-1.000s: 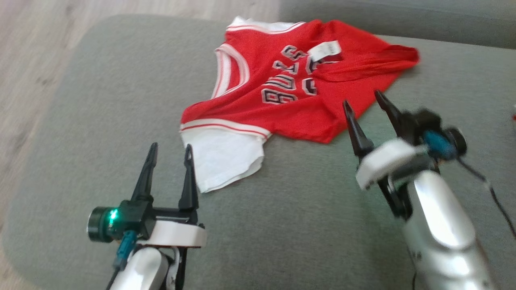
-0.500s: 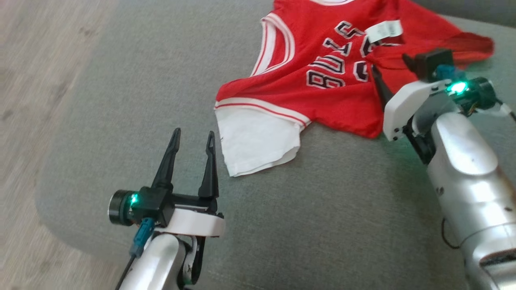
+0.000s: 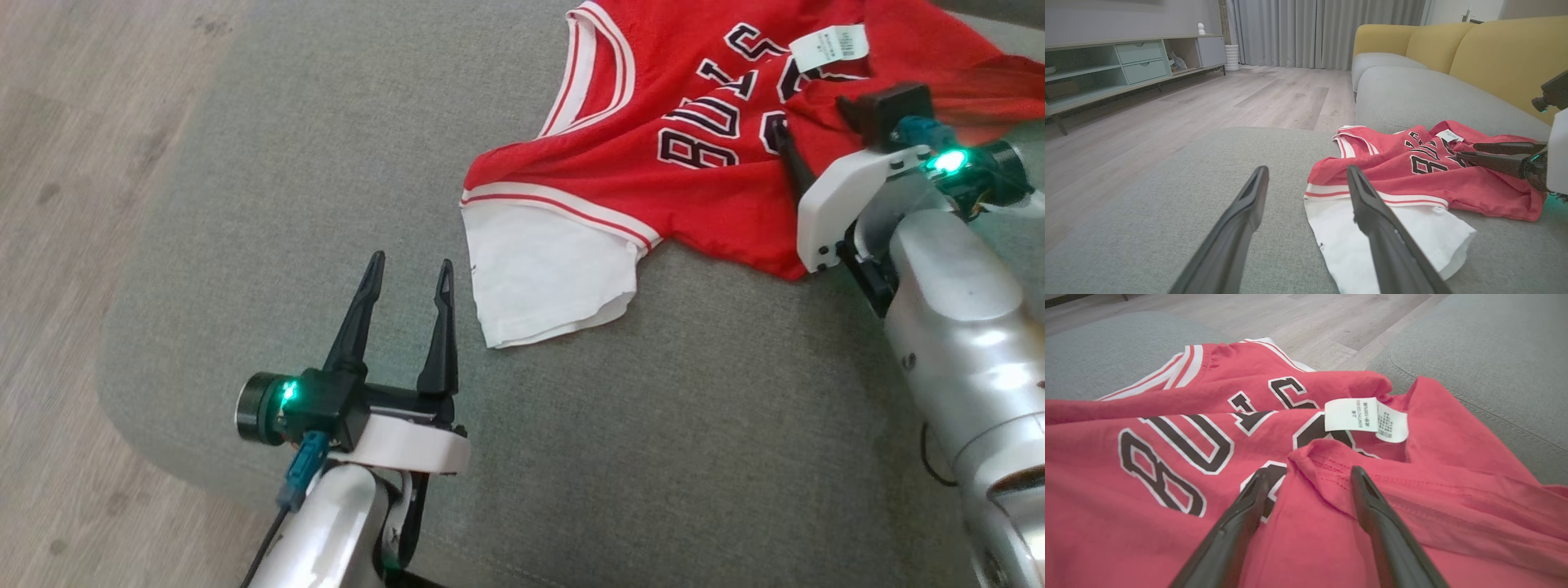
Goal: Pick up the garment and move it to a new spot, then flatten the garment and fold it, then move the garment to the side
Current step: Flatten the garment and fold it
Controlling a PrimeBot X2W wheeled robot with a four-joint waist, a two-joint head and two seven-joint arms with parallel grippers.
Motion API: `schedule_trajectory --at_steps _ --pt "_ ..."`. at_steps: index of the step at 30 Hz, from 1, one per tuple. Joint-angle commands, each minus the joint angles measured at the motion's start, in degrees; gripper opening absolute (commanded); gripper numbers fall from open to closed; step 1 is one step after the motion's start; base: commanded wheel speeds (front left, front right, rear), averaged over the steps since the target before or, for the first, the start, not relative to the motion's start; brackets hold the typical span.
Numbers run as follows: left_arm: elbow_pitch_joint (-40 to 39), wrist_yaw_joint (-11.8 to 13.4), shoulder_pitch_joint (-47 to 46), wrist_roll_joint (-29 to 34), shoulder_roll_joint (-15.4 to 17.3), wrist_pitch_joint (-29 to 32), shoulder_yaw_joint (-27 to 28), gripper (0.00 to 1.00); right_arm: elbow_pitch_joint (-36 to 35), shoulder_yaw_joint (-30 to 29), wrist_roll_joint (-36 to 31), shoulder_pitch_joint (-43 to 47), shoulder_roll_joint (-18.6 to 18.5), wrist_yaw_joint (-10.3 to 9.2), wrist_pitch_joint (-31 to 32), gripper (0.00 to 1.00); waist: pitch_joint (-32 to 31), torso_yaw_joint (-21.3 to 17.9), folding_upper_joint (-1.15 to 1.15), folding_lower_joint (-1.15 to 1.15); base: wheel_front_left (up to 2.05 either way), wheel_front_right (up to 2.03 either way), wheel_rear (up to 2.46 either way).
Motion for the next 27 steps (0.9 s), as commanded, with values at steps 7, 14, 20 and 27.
schedule_trajectory --at_steps 7,14,20,27 --pt "-0.6 -0.9 -1.8 1.4 -0.3 -0.5 2.6 1.00 2.5 2.6 1.9 -3.9 -0.2 -0.04 -2.4 1.00 0.8 1.2 0.00 0.00 0.00 0.00 0.00" --pt "-0.2 -1.1 -1.5 2.1 -0.5 -0.5 3.5 1.00 5.3 4.6 4.1 -4.9 -0.1 -0.04 -3.6 0.00 0.4 1.0 0.00 0.00 0.00 0.00 0.00" --pt "0.8 -1.5 0.0 2.6 -0.3 -0.5 5.0 1.00 6.4 5.8 7.3 -2.5 2.0 -0.04 -7.0 0.00 -4.0 -2.7 0.00 0.00 0.00 0.00 0.00" --pt "1.5 -1.6 1.8 2.9 0.8 -0.5 6.6 1.00 4.9 5.3 10.7 1.8 3.0 -0.04 -10.6 0.00 -9.1 -8.5 0.00 0.00 0.00 0.00 0.00"
